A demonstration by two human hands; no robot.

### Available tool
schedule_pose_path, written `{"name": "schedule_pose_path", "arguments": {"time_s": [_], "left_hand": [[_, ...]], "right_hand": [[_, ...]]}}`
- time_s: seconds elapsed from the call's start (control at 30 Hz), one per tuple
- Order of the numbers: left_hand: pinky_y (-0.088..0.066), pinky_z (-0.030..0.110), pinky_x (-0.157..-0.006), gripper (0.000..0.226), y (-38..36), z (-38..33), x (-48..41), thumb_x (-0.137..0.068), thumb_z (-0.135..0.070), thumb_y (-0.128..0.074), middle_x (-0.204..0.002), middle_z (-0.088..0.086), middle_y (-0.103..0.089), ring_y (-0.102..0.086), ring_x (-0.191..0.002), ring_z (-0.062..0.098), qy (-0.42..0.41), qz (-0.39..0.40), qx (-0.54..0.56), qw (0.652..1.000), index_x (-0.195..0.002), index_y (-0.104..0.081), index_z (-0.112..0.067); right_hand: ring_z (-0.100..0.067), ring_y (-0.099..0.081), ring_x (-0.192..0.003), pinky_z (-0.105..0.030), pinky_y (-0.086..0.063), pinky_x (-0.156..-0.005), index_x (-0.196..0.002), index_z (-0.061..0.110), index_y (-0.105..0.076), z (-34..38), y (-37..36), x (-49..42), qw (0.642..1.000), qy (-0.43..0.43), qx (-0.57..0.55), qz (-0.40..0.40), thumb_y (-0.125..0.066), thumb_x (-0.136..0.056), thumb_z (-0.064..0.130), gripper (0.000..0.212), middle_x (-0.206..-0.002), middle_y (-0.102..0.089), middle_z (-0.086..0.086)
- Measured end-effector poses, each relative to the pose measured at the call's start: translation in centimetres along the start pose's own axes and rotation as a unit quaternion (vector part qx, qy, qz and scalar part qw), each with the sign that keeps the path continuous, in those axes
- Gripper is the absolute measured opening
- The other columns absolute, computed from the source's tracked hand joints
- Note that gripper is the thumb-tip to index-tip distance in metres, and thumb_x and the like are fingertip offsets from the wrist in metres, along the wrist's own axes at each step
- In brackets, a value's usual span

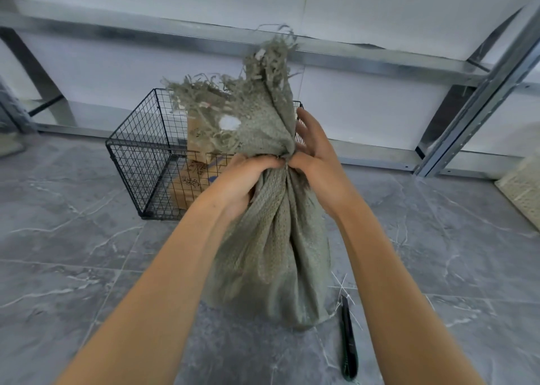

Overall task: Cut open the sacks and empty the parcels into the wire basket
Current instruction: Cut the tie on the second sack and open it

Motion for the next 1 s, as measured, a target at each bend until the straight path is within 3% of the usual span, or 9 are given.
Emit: {"name": "schedule_pose_path", "arguments": {"time_s": [0.13,0.2,0.33,0.47,0.57,0.67,0.77,0.9,1.0], "left_hand": [[-0.057,0.033,-0.080,0.032,0.2,0.3,-0.2,-0.084,0.010,-0.053,-0.109,0.023,-0.065,-0.067,-0.093,0.027,0.008,-0.042,0.066,0.997,-0.115,-0.060,0.007],[-0.056,0.033,-0.079,0.035,0.4,0.4,-0.3,-0.085,0.008,-0.054,-0.114,0.022,-0.064,-0.065,-0.097,0.027,0.021,-0.071,0.074,0.995,-0.119,-0.058,0.005],[-0.058,0.030,-0.069,0.038,0.7,0.7,-0.4,-0.084,-0.003,-0.061,-0.110,0.016,-0.067,-0.068,-0.095,0.024,0.053,-0.105,0.059,0.991,-0.122,-0.057,-0.005],[-0.056,0.038,-0.080,0.028,0.9,-0.4,-0.5,-0.081,-0.012,-0.069,-0.102,0.010,-0.067,-0.067,-0.091,0.022,0.026,-0.132,0.001,0.991,-0.106,-0.058,-0.016],[-0.049,0.034,-0.089,0.023,0.9,-2.1,-0.6,-0.080,-0.018,-0.068,-0.089,-0.008,-0.062,-0.058,-0.095,0.012,-0.052,-0.142,-0.170,0.974,-0.072,-0.056,-0.036],[-0.045,0.040,-0.096,0.004,0.7,-2.7,-0.4,-0.073,-0.036,-0.068,-0.098,-0.001,-0.069,-0.056,-0.107,0.020,-0.083,-0.126,-0.280,0.948,-0.077,-0.069,-0.037],[-0.047,0.032,-0.079,0.015,0.5,-2.1,-0.7,-0.085,-0.020,-0.063,-0.094,0.010,-0.070,-0.056,-0.081,0.012,-0.067,-0.083,-0.308,0.945,-0.091,-0.067,-0.007],[-0.045,0.030,-0.082,0.025,1.5,-1.5,-1.1,-0.088,-0.017,-0.061,-0.074,-0.013,-0.055,-0.052,-0.078,0.008,-0.050,-0.111,-0.275,0.954,-0.069,-0.051,-0.030],[-0.041,0.022,-0.074,0.035,2.4,-0.8,-1.4,-0.089,-0.012,-0.059,-0.074,-0.015,-0.048,-0.047,-0.073,0.003,-0.040,-0.135,-0.203,0.969,-0.068,-0.040,-0.032]], "right_hand": [[-0.013,-0.055,-0.119,-0.041,-0.042,-0.105,-0.122,0.034,-0.052,-2.1,-1.2,0.3,0.996,-0.059,-0.024,0.059,-0.057,-0.077,0.026,0.046,-0.129,-0.058,0.000],[0.000,-0.058,-0.109,-0.023,-0.046,-0.097,-0.111,0.041,-0.050,-3.1,-2.0,0.6,0.989,-0.075,-0.014,0.128,-0.062,-0.085,0.025,0.033,-0.120,-0.060,0.010],[0.019,-0.055,-0.096,-0.004,-0.043,-0.081,-0.122,0.030,-0.038,-4.0,-2.9,0.6,0.982,-0.047,0.016,0.185,-0.072,-0.080,0.006,0.059,-0.115,-0.054,0.014],[0.001,-0.050,-0.121,-0.030,-0.039,-0.106,-0.125,0.039,-0.039,-4.8,-3.0,0.4,0.983,-0.035,0.132,0.124,-0.084,-0.054,0.050,0.085,-0.127,-0.054,0.012],[-0.010,-0.029,-0.137,-0.050,-0.021,-0.113,-0.142,0.031,-0.027,-5.7,-3.4,1.0,0.928,-0.044,0.359,0.095,-0.060,-0.038,0.085,0.122,-0.143,-0.038,0.012],[-0.013,-0.015,-0.143,-0.051,-0.014,-0.115,-0.147,0.026,-0.020,-6.1,-4.9,1.2,0.924,-0.040,0.377,0.053,-0.048,-0.039,0.088,0.127,-0.151,-0.026,0.009],[-0.014,-0.002,-0.147,-0.054,0.000,-0.117,-0.152,0.023,-0.005,-6.7,-6.6,1.0,0.920,-0.051,0.389,0.029,-0.053,-0.053,0.083,0.125,-0.159,-0.011,0.008],[-0.018,0.004,-0.147,-0.053,0.007,-0.114,-0.153,0.018,-0.002,-7.7,-8.5,0.5,0.919,-0.086,0.384,-0.001,-0.034,-0.057,0.082,0.119,-0.160,-0.007,0.004],[-0.020,0.001,-0.148,-0.053,0.006,-0.115,-0.152,0.016,-0.009,-8.7,-9.2,-0.2,0.927,-0.113,0.355,-0.037,-0.049,-0.076,0.066,0.099,-0.159,-0.014,0.002]]}}
Point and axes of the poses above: each hand's wrist, its own x-axis away from the middle knuckle, its own y-axis out of the back of the hand, z = x × y, the point moved 4 cm from there along -x, towards the middle knuckle
